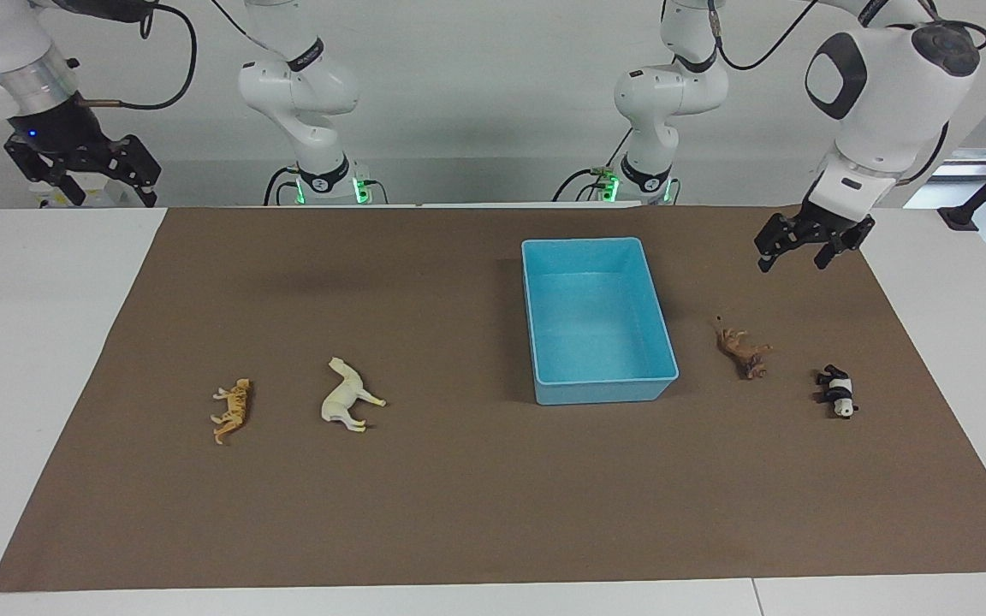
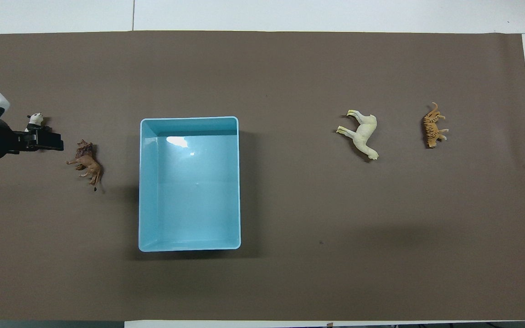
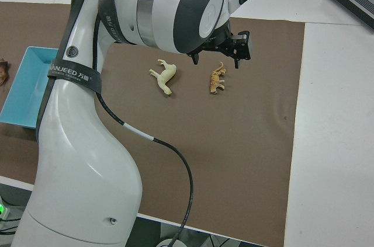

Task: Put all toys into storage box
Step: 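Grasp the deer with the left gripper while the right gripper reaches the tiger, then carry the deer with the left gripper while the right gripper grasps the tiger, then release the deer with the left gripper while the right gripper lifts the tiger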

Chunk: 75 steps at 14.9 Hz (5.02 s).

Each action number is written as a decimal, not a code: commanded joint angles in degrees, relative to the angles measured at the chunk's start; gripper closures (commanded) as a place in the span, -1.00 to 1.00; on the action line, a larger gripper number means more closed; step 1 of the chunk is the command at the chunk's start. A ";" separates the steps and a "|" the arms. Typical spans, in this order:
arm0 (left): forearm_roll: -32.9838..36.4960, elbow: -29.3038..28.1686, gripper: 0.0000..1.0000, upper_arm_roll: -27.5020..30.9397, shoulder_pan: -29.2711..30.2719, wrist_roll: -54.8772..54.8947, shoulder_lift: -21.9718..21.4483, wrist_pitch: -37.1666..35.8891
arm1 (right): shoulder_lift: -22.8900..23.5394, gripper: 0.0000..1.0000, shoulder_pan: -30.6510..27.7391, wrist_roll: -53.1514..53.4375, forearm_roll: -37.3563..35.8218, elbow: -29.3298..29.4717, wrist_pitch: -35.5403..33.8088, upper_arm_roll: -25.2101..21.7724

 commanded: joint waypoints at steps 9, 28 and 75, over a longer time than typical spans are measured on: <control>-0.33 -8.94 -1.00 0.07 4.37 -6.66 11.55 20.69 | -1.33 -1.00 1.41 2.28 0.06 -20.62 21.09 0.87; 0.90 -9.20 -1.00 0.07 1.82 -9.30 15.34 22.46 | 24.61 -1.00 3.18 -7.63 4.37 -20.72 53.28 1.31; 0.90 10.22 -1.00 -0.45 -23.49 -53.06 9.10 -2.24 | 12.66 1.00 8.89 11.24 5.25 1.25 8.10 1.22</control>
